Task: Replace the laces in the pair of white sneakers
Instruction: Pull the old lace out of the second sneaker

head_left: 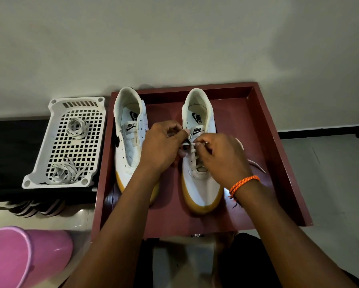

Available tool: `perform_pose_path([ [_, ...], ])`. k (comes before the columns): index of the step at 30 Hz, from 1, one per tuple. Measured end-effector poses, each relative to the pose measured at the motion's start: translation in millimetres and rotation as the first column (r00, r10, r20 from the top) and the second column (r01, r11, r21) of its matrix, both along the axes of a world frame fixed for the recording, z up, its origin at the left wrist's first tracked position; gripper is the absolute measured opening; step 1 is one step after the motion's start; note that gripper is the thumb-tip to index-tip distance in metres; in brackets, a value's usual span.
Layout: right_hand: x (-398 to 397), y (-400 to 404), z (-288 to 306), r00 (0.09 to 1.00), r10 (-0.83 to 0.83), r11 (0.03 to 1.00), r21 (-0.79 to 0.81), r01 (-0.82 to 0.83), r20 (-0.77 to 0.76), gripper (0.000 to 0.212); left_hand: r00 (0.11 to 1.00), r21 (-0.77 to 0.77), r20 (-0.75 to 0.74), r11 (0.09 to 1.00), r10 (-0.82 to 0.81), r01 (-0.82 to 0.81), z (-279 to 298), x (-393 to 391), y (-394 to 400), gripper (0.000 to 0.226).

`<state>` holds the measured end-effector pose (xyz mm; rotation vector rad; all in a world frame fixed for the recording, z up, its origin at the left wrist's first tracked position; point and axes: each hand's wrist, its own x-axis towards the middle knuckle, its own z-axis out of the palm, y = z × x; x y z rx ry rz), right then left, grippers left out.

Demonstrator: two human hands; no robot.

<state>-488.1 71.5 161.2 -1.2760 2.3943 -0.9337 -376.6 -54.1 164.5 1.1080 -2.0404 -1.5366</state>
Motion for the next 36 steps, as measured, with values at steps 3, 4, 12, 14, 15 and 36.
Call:
perform_pose_path([
  [3, 2.5, -2.3, -3.8, 0.998, -0.016, 1.0, -0.019, 0.015, -0.055, 0.022, 1.0, 0.007, 0.003, 1.0, 0.009, -0.009, 0.1, 0.6, -0.8, 0.023],
  [4, 1.1, -2.6, 0.5, 0.999, -0.03, 0.998, -0.051, 0.029, -0.012, 0.023, 1.0, 0.011, 0.002, 1.0, 0.012, -0.012, 0.0, 0.8, -0.6, 0.023],
  [12, -19.4, 4.9, 17.0, 0.946, -0.322, 0.92, -0.245, 0.305, -0.031, 0.015, 1.0, 0.051, -0.011, 0.998, 0.023, -0.022, -0.9, 1.3, 0.6, 0.02],
  [14, -11.6, 2.3, 11.4, 0.986, -0.164, 0.969, -0.188, 0.163, 0.009, 0.023, 1.0, 0.051, -0.013, 0.998, 0.025, -0.024, -1.1, 1.7, 0.1, 0.02],
  [15, -5.6, 0.9, 7.8, 0.996, -0.091, 0.987, -0.133, 0.091, 0.006, 0.026, 1.0, 0.048, -0.013, 0.999, 0.026, -0.025, -0.9, 1.5, -0.1, 0.021],
  [36, -10.0, 0.2, 9.3, 0.97, -0.155, 0.959, -0.207, 0.193, 0.185, 0.024, 0.999, 0.06, 0.008, 0.997, 0.043, -0.043, 3.3, 1.6, 1.5, 0.021],
])
